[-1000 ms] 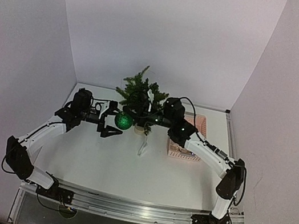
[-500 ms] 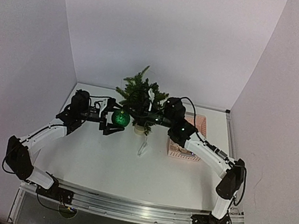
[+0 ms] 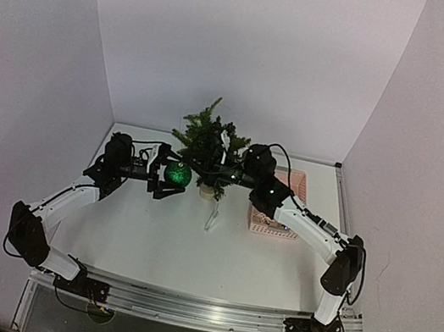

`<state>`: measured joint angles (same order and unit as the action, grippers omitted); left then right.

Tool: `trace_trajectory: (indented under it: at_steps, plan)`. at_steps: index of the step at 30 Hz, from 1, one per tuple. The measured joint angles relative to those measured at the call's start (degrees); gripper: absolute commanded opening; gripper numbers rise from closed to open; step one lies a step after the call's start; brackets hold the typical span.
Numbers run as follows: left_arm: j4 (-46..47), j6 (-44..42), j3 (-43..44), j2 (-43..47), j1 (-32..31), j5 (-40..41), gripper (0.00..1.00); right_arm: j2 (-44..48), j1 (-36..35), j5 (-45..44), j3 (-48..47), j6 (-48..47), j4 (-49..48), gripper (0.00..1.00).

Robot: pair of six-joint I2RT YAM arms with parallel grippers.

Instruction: Decorate the small christmas tree

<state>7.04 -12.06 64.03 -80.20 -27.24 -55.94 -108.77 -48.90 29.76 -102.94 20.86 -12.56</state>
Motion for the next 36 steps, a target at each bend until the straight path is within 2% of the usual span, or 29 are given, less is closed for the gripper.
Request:
trace_trajectory:
  at_steps: [3, 6, 8, 21, 23, 24, 26, 30, 36]
  plan:
    - [0.07, 0.15, 0.0, 0.0, -0.08, -0.02, 0.92, 0.0, 0.0, 0.02, 0.0, 0.07, -0.26, 0.0]
    - [0.07, 0.27, 0.0, 0.0, -0.15, -0.07, 0.78, 0.0, 0.0, 0.02, 0.0, 0.18, -0.36, 0.0]
    - [0.1, 0.0, 0.0, 0.0, -0.16, -0.37, 0.73, 0.0, 0.0, 0.02, 0.0, 0.2, -0.38, 0.0]
    - [-0.11, 0.07, 0.02, -0.11, -0.16, -1.44, 0.61, 0.01, 0.0, 0.02, 0.13, 0.21, -0.67, 0.02]
    - [-0.77, -0.04, 0.04, -0.11, -0.16, -1.4, 0.6, 0.18, 0.0, -0.14, 0.94, 0.05, -1.04, 0.27]
    - [-1.4, -0.18, 0.08, -0.11, -0.16, -1.36, 0.6, 0.43, 0.0, -0.4, 1.65, -0.13, -1.19, 0.36]
    - [-2.91, -1.0, 0.17, -0.11, -0.16, -1.06, 0.59, 1.2, 0.0, -1.36, 3.55, -0.81, -1.2, 0.48]
    - [-6.75, -4.49, 0.83, -0.11, -0.2, 0.64, 0.57, 3.9, 0.0, -4.45, 7.59, -2.89, 0.16, 0.55]
    - [-13.57, -13.28, 2.7, -0.05, -0.2, 3.58, 0.56, 8.6, 0.0, -7.68, 9.97, -5.45, 2.41, 0.6]
